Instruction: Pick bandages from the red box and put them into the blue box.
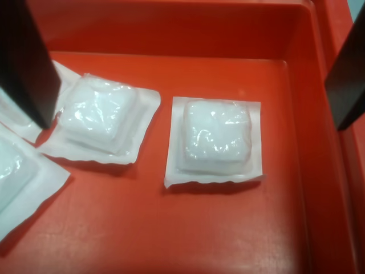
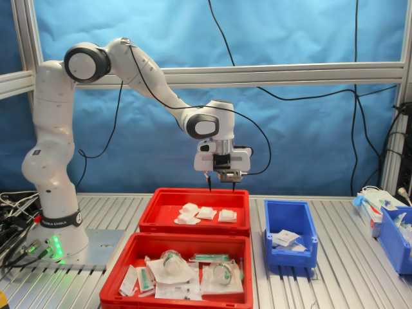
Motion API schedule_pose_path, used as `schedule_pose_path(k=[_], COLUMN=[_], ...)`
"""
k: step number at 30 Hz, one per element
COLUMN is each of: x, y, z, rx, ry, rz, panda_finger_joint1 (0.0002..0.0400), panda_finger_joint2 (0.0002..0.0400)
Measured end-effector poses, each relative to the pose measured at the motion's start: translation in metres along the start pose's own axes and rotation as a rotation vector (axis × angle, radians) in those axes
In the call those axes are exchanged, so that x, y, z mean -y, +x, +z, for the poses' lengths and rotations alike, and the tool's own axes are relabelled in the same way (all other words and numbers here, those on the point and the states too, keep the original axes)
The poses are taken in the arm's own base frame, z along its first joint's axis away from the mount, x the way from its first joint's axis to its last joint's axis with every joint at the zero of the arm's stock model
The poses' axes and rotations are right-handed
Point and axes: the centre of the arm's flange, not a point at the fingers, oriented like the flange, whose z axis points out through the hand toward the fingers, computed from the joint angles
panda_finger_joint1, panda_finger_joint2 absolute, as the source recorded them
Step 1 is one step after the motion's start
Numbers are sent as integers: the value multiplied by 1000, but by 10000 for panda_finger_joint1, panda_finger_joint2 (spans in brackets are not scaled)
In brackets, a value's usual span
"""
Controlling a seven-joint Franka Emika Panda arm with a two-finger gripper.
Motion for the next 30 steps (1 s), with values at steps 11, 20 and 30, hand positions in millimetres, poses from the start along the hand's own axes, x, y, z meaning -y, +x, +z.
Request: schedule_pose_path(k=[11,20,30], x=[0,-12,-46], y=[-1,-7,-17], z=[0,14,49], rx=[6,-11,-64], ry=[2,-11,-48], rz=[-1,-24,-84], panda_finger_joint1=[400,400,400], panda_finger_joint2=[400,400,400])
